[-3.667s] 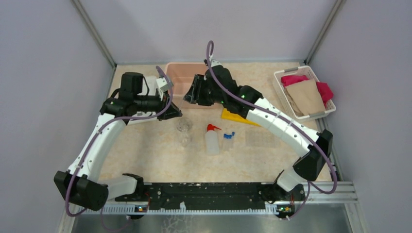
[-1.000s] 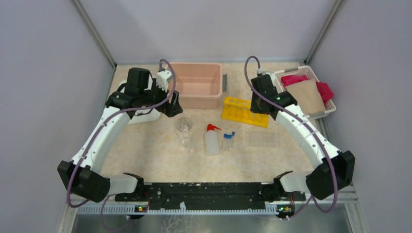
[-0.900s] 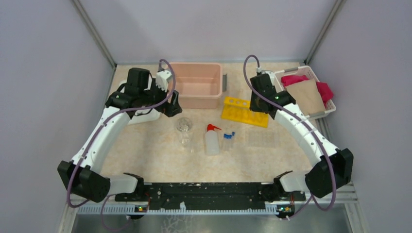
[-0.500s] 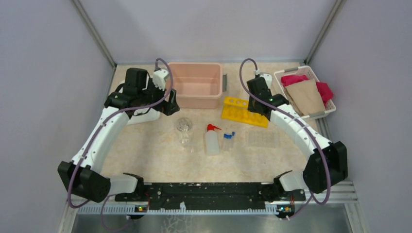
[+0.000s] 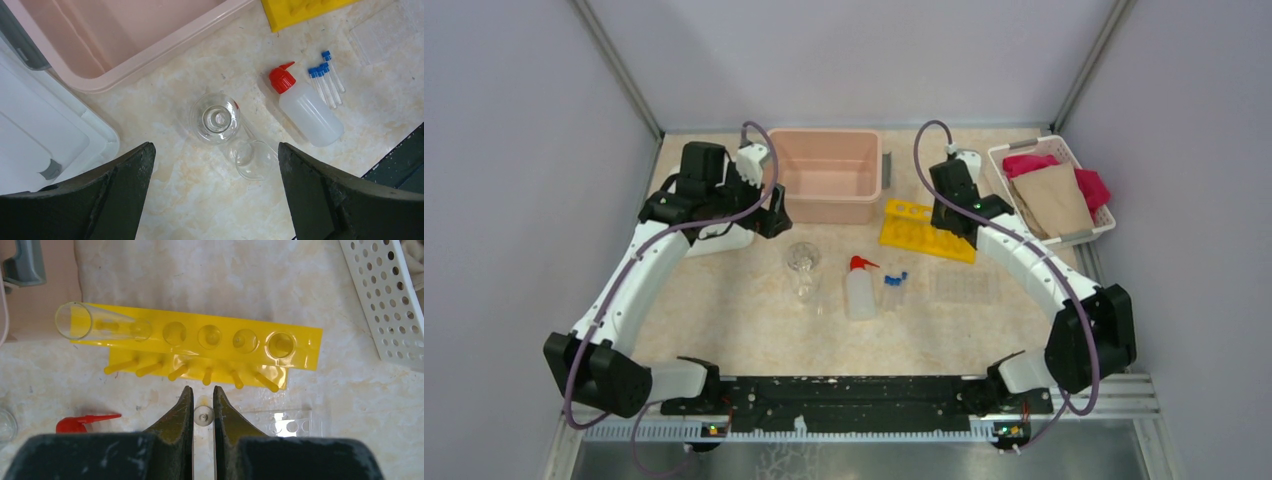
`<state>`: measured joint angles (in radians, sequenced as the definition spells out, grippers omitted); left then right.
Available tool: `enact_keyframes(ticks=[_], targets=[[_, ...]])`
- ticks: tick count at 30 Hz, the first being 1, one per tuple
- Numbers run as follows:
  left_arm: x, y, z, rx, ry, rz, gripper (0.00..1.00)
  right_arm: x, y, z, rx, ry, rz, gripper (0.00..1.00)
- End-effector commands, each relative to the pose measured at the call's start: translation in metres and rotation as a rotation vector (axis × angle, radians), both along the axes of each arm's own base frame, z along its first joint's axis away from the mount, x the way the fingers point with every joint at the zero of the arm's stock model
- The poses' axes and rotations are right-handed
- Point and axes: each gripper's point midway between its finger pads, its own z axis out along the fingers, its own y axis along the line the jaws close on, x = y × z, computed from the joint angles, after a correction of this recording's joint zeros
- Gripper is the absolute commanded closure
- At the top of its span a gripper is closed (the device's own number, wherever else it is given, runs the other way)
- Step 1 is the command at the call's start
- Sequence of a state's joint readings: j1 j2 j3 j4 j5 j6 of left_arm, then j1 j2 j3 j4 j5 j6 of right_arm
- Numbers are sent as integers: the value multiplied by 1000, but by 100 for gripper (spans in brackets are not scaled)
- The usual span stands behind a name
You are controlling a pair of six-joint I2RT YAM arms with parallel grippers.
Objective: Organize the chemistry lab equipment
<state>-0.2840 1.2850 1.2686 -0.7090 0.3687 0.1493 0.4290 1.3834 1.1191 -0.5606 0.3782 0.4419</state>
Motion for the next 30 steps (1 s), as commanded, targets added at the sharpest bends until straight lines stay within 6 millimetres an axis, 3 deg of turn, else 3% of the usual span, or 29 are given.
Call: enact_keyframes(ticks=[1, 13, 22, 30], targets=[[2, 0, 14, -26, -49, 4, 1, 10, -2, -1, -7, -32, -27, 100], [2, 3, 13, -21, -52, 9, 1, 12, -3, -10, -21, -23, -34, 100], [3, 2, 14, -25, -56, 5, 1, 14, -4, 13, 4, -91, -41, 100], [3, 2, 14, -29, -54, 5, 1, 14, -1, 19, 23, -100, -35, 100]])
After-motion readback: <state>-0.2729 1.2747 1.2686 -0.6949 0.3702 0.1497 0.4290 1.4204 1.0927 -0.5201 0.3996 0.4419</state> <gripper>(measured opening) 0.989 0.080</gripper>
